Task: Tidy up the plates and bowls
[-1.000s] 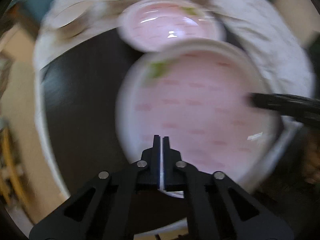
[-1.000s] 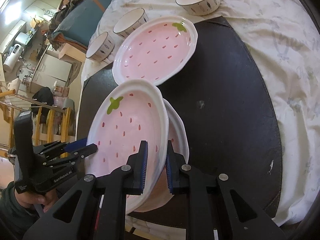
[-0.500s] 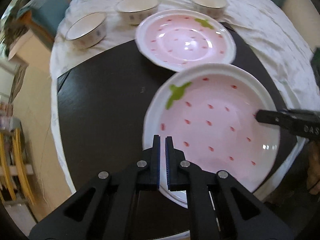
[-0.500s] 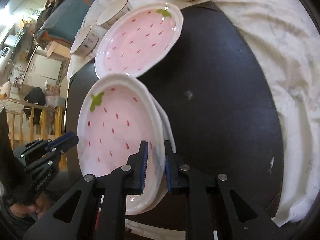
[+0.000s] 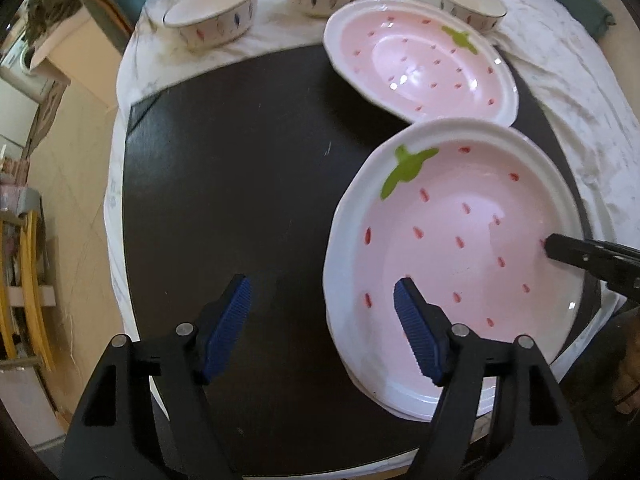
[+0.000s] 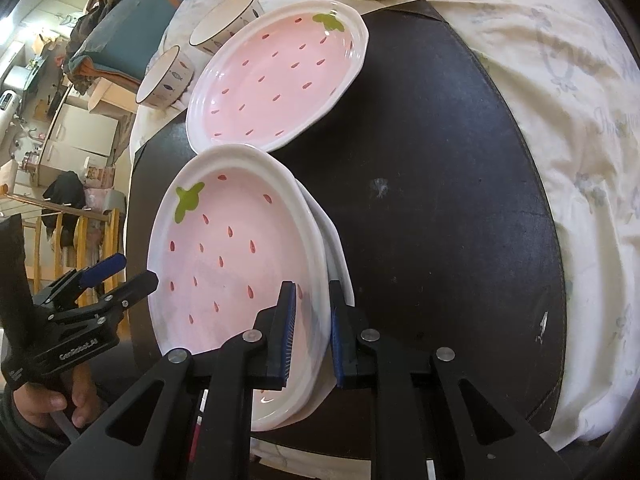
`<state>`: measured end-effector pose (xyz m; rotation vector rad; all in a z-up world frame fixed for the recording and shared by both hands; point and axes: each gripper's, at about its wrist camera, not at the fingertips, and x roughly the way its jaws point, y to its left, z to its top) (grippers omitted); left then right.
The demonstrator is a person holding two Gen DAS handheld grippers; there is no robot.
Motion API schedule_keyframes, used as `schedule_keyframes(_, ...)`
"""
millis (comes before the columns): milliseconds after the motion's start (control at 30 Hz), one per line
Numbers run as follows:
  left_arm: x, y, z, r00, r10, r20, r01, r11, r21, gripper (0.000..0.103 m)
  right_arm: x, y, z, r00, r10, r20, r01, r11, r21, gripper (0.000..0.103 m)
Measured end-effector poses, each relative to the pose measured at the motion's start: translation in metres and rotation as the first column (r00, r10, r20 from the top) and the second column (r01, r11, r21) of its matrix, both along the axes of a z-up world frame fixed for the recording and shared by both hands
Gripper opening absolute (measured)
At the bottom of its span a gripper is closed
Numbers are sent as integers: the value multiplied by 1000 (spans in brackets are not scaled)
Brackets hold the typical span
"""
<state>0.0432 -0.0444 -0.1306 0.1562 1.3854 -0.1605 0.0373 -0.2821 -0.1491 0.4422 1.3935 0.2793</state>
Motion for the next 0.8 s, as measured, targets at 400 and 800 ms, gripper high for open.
schedule_keyframes(400,-3,-4,-25,998,-12,-67,12,1000,2,73,2,-2,-2,999,-10,-53,12,999,38,24)
schedule_keyframes(800,-5,-5,-24,998,-4,-67,4,1000,10,73,-3,-6,-4,992,-2,-122,12,996,84,23)
